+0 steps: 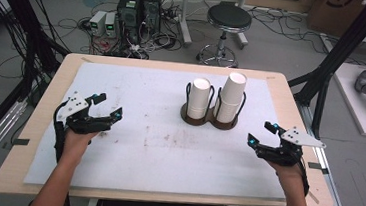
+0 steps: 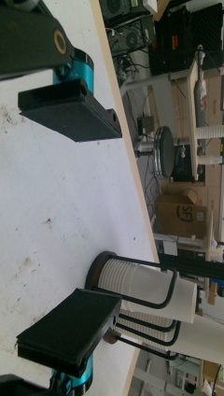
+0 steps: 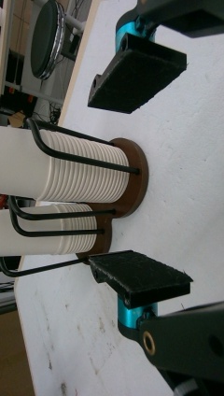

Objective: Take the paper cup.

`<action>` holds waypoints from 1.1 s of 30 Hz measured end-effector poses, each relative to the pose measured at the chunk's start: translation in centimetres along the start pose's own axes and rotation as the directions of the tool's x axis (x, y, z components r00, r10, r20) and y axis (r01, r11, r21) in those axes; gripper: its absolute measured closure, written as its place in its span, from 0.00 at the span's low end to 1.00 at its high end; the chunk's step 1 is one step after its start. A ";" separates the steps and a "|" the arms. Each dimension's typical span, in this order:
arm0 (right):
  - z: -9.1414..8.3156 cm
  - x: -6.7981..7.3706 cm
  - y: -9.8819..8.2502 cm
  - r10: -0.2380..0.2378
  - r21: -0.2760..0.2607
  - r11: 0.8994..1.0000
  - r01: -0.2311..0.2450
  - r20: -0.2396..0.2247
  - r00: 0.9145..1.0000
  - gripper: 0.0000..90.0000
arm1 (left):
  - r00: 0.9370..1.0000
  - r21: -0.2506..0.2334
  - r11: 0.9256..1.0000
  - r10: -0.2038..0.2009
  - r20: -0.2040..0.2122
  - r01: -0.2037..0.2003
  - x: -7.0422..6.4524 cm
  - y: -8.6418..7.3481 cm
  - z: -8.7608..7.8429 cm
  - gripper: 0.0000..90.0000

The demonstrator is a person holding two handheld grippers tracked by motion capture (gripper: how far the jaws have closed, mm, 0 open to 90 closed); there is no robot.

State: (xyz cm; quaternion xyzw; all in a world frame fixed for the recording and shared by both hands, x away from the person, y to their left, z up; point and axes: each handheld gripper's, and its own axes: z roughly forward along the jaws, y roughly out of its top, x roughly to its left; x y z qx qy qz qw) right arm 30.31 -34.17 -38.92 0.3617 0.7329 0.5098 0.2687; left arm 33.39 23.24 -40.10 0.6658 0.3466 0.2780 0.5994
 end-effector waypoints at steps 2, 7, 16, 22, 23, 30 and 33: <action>0.0 0.0 0.0 0.001 0.000 1.000 -0.001 0.000 1.000 0.24 | 1.000 0.002 1.000 0.003 0.001 -0.003 0.0 0.0 0.0 0.19; 0.0 -0.2 0.0 0.013 -0.011 1.000 -0.012 0.004 1.000 0.24 | 1.000 0.005 1.000 0.006 -0.002 -0.006 0.1 -0.1 0.2 0.19; 0.4 0.3 0.2 0.023 -0.003 1.000 -0.023 -0.014 1.000 0.24 | 1.000 0.002 1.000 0.020 0.007 -0.020 -0.1 -0.1 0.1 0.19; 0.8 0.7 0.5 0.028 -0.018 0.999 -0.028 -0.013 1.000 0.24 | 1.000 0.004 1.000 0.027 0.016 -0.027 -0.3 -0.1 0.1 0.19; 1.0 0.9 0.7 0.021 -0.023 1.000 -0.021 -0.016 1.000 0.24 | 1.000 0.003 1.000 0.025 0.017 -0.026 -0.3 -0.1 0.1 0.19; 1.4 1.7 2.0 0.011 -0.076 0.997 -0.015 -0.048 0.999 0.28 | 0.999 0.007 0.999 0.032 0.022 -0.032 -0.5 -0.1 0.0 0.19; 2.0 2.4 3.0 -0.009 -0.095 0.995 0.003 -0.065 0.998 0.30 | 0.999 0.009 0.999 0.033 0.020 -0.033 -0.4 -0.2 0.1 0.19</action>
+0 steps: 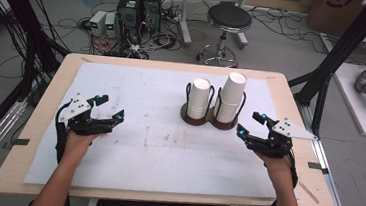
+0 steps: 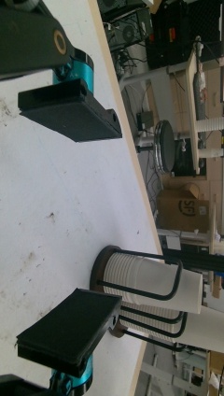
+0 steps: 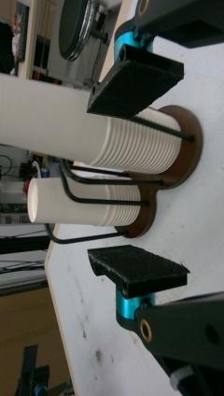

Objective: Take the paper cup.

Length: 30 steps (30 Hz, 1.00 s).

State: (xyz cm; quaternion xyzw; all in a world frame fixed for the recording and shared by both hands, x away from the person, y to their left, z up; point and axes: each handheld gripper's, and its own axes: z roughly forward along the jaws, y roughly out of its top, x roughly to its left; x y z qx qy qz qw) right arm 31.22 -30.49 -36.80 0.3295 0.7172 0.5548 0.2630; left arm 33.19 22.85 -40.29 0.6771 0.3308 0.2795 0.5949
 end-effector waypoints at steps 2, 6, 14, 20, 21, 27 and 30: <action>0.3 0.2 0.1 0.002 0.002 1.000 -0.002 -0.002 1.000 0.30 | 1.000 0.006 1.000 0.003 0.002 -0.003 0.0 -0.1 0.1 0.19; 1.3 0.6 0.3 -0.015 0.007 1.000 0.015 -0.010 1.000 0.35 | 1.000 0.011 1.000 0.007 0.012 -0.007 -0.1 -0.1 0.2 0.19; 3.9 1.2 1.9 -0.033 0.015 0.999 0.034 -0.043 0.998 0.44 | 1.000 0.010 1.000 0.001 0.021 -0.001 -0.1 -0.2 0.4 0.19; 5.8 1.6 2.5 -0.030 0.011 0.999 0.031 -0.061 0.998 0.46 | 1.000 0.013 1.000 0.000 0.027 -0.001 -0.1 -0.2 0.4 0.19; 6.6 1.8 2.6 -0.033 0.018 0.999 0.034 -0.067 0.997 0.47 | 1.000 0.013 1.000 -0.001 0.025 0.001 -0.1 -0.2 0.4 0.19; 8.4 2.0 2.6 -0.030 0.005 1.000 0.031 -0.076 0.997 0.55 | 1.000 0.016 1.000 -0.002 0.027 0.002 -0.1 -0.3 0.4 0.19; 9.0 2.1 2.5 -0.030 0.006 1.000 0.031 -0.075 0.997 0.58 | 1.000 0.017 1.000 -0.005 0.029 0.005 -0.2 -0.4 0.5 0.19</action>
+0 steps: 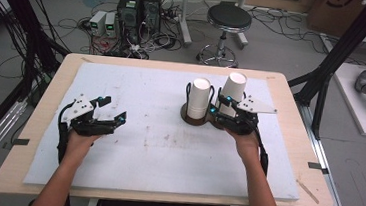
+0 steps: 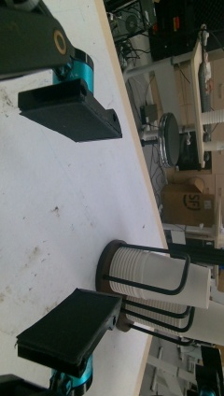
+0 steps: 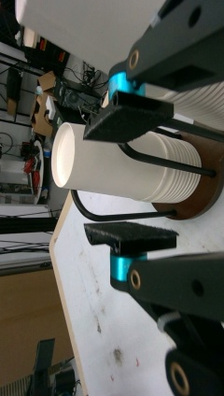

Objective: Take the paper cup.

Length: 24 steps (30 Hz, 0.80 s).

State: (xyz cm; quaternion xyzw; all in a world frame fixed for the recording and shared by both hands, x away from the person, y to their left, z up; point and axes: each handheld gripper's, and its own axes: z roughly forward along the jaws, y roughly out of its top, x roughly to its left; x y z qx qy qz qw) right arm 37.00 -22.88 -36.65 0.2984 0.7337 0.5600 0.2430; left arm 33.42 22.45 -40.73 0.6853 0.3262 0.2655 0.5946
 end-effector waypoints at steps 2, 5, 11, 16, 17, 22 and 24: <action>0.8 0.0 -0.3 0.008 0.005 1.000 -0.008 -0.005 1.000 0.68 | 1.000 0.002 1.000 0.002 0.000 -0.002 0.0 0.0 0.0 0.19; 1.3 0.0 -0.5 0.006 0.008 1.000 -0.006 -0.001 1.000 0.72 | 1.000 0.003 1.000 0.000 0.000 0.000 0.0 0.0 0.0 0.19; 2.4 0.5 -1.0 0.007 0.023 1.000 -0.007 0.003 1.000 0.83 | 1.000 0.003 1.000 0.001 0.001 -0.001 0.1 -0.1 0.0 0.19; 3.6 1.2 -2.3 -0.005 0.064 0.998 0.002 0.046 0.999 1.00 | 1.000 0.003 1.000 -0.001 0.000 0.001 0.0 -0.1 0.0 0.19; 3.8 1.2 -2.6 -0.005 0.068 0.998 0.002 0.049 0.999 1.00 | 1.000 0.004 1.000 -0.001 0.001 0.001 0.1 -0.1 0.1 0.19; 4.7 1.6 -3.4 0.007 0.095 0.995 -0.012 0.053 0.999 1.00 | 1.000 0.007 1.000 -0.004 0.003 0.004 0.1 -0.1 0.1 0.19; 5.1 1.8 -3.7 0.012 0.102 0.995 -0.018 0.056 0.998 1.00 | 1.000 0.006 1.000 0.000 -0.004 0.000 0.1 -0.1 0.1 0.19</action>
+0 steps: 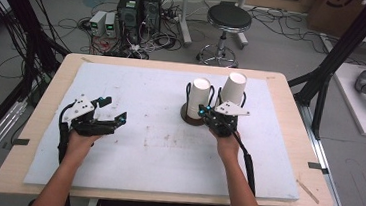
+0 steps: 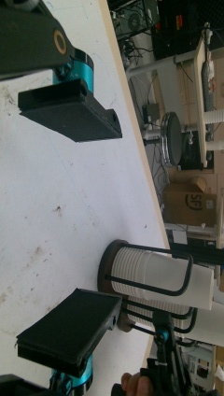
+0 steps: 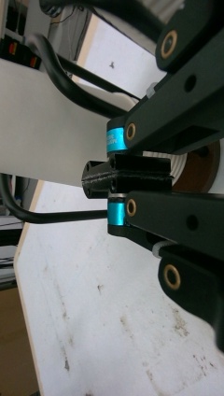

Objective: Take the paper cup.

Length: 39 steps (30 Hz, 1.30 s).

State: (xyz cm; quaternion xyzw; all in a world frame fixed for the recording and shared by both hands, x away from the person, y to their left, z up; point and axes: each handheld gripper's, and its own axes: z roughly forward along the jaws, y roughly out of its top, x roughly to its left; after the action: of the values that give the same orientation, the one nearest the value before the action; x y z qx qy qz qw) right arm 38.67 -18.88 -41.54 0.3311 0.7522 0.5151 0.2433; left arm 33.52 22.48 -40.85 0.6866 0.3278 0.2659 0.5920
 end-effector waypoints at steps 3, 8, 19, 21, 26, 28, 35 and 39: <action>0.5 0.1 -0.5 0.011 0.015 1.000 -0.011 0.010 1.000 1.00 | 1.000 0.002 1.000 0.001 -0.001 -0.001 0.0 0.0 0.0 0.19; 1.5 0.4 -1.4 0.045 0.081 0.996 -0.045 0.009 0.999 1.00 | 1.000 -0.001 1.000 -0.002 -0.001 0.002 0.0 0.0 0.0 0.19; 2.4 0.3 -2.0 0.089 0.132 0.987 -0.094 0.044 0.995 1.00 | 1.000 -0.006 1.000 -0.010 0.014 0.010 0.3 0.3 0.5 0.19; 2.4 0.3 -1.9 0.094 0.126 0.987 -0.099 0.047 0.994 1.00 | 1.000 -0.012 1.000 -0.007 0.018 0.007 0.4 0.6 0.8 0.19; 2.4 0.3 -1.8 0.110 0.122 0.986 -0.115 0.048 0.993 1.00 | 0.997 -0.005 1.000 0.024 0.075 -0.023 0.7 1.5 2.0 0.19; 2.4 0.4 -1.8 0.110 0.121 0.986 -0.116 0.049 0.993 1.00 | 0.995 0.002 1.000 0.027 0.097 -0.027 0.6 1.9 2.6 0.19; 2.5 0.4 -1.8 0.119 0.117 0.985 -0.125 0.051 0.992 1.00 | 0.985 0.037 0.999 0.003 0.171 -0.010 0.5 4.1 5.3 0.19; 2.4 0.4 -1.8 0.123 0.119 0.985 -0.128 0.052 0.991 1.00 | 0.980 0.032 0.999 0.007 0.200 -0.013 0.3 5.0 6.9 0.19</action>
State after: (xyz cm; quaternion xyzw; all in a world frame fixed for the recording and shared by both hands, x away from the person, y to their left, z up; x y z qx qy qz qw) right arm 39.71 -17.57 -44.09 0.4034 0.7544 0.4750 0.2064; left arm 39.54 17.87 -36.98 0.7210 0.2676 0.1933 0.6092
